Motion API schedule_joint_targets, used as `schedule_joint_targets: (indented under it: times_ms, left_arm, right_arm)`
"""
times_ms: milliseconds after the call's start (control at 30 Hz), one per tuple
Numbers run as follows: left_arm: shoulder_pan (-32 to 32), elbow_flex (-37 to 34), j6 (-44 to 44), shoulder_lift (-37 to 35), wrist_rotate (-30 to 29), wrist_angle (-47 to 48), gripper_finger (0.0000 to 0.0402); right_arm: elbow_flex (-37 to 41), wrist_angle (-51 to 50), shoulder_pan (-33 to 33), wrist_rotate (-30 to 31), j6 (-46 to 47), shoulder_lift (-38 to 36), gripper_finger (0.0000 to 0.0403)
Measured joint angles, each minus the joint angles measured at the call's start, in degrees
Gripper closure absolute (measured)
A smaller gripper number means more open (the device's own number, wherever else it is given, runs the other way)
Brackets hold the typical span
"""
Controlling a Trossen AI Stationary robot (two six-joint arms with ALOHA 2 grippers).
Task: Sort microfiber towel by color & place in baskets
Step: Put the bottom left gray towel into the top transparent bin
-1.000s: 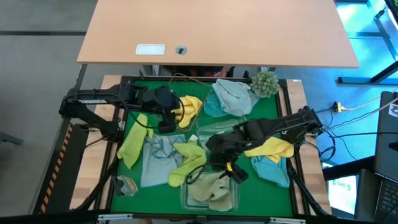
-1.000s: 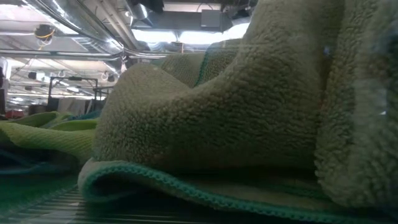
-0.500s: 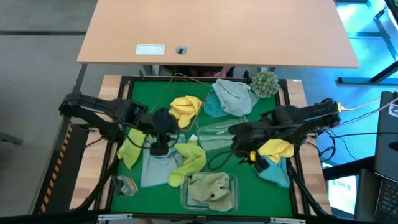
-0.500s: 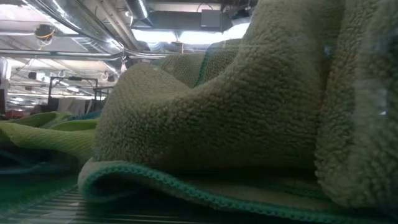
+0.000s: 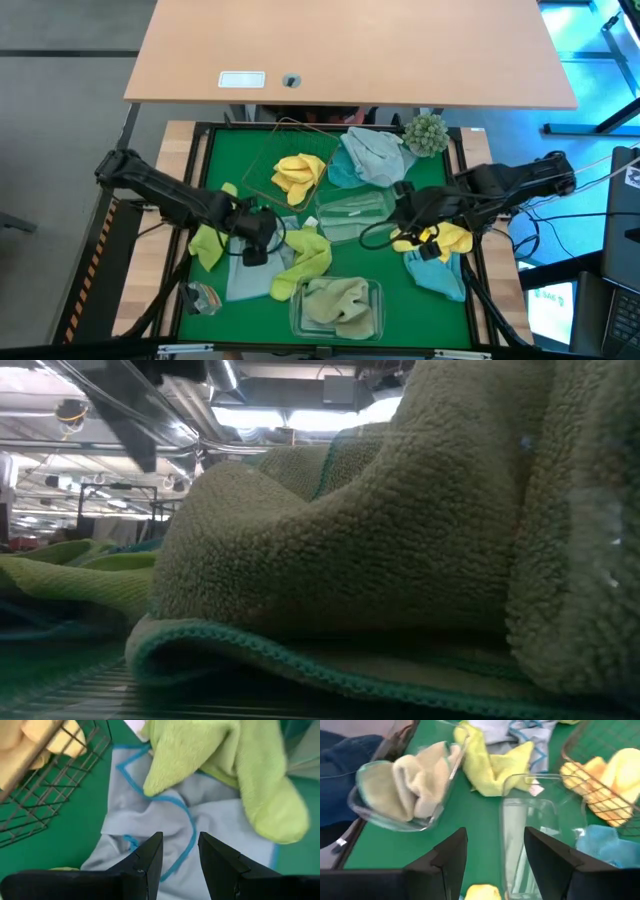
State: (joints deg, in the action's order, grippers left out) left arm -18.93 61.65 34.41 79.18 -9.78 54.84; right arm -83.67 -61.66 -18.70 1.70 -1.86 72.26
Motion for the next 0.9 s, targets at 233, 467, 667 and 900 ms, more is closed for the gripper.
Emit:
schedule_joint_targets:
  times_ms: [233, 467, 667, 900]
  left_arm:
    - [-1.5, -6.7, 0.0, 0.0, 1.2, -6.4, 0.0282]
    - [-3.7, -13.3, 0.0, 0.0, 2.0, -13.9, 0.0282]
    - [-5.1, -16.4, 0.0, 0.0, 2.0, -16.2, 0.0282]
    - [-6.1, -20.2, 0.1, 0.0, 1.7, -21.2, 0.0282]
  right_arm:
    - [10.6, 6.2, 0.0, 0.9, 3.3, -5.2, 0.0205]
    - [21.9, 13.1, 0.0, 5.8, 7.7, -9.4, 0.0205]
    - [29.0, 19.1, 0.0, 5.9, 10.9, -10.9, 0.0205]
    - [32.8, 23.0, 0.0, 5.8, 12.4, -10.9, 0.0205]
